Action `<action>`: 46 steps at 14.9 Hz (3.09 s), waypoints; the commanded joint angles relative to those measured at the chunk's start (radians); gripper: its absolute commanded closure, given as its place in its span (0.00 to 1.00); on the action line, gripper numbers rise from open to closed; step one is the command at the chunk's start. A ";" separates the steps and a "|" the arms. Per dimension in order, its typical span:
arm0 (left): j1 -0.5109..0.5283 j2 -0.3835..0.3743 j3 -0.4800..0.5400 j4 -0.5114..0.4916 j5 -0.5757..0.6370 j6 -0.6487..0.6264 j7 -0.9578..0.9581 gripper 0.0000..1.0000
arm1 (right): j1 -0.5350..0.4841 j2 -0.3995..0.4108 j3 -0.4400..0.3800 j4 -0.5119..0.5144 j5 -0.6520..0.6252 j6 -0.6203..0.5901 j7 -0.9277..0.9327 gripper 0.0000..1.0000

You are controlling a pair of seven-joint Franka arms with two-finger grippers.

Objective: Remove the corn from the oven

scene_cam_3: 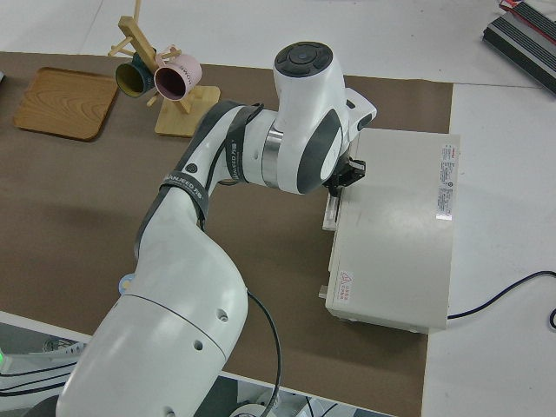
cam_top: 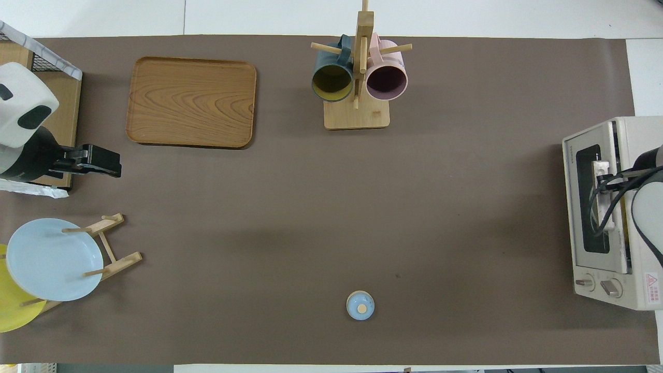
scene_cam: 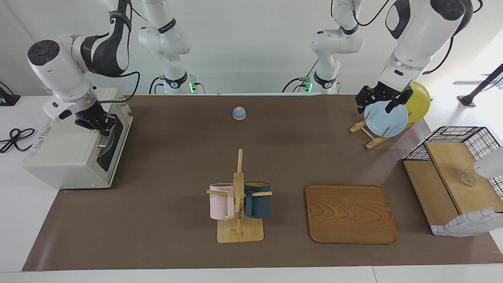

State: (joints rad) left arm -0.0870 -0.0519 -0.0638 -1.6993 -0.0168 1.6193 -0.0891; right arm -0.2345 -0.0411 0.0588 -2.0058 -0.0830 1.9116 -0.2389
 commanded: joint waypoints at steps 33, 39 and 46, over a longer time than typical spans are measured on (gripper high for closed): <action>0.001 -0.016 0.004 -0.016 -0.008 0.005 0.006 0.00 | 0.210 0.144 0.012 -0.170 0.080 0.330 0.240 1.00; 0.001 -0.016 0.004 -0.016 -0.008 0.005 0.006 0.00 | 0.190 0.073 0.006 -0.063 0.078 0.095 0.403 0.73; 0.001 -0.016 0.004 -0.016 -0.006 0.005 0.006 0.00 | 0.080 0.044 0.004 -0.137 0.078 0.106 0.401 0.68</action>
State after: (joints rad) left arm -0.0870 -0.0519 -0.0638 -1.6993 -0.0168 1.6193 -0.0891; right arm -0.1257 0.0337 0.0556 -2.1075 -0.0245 2.0024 0.1624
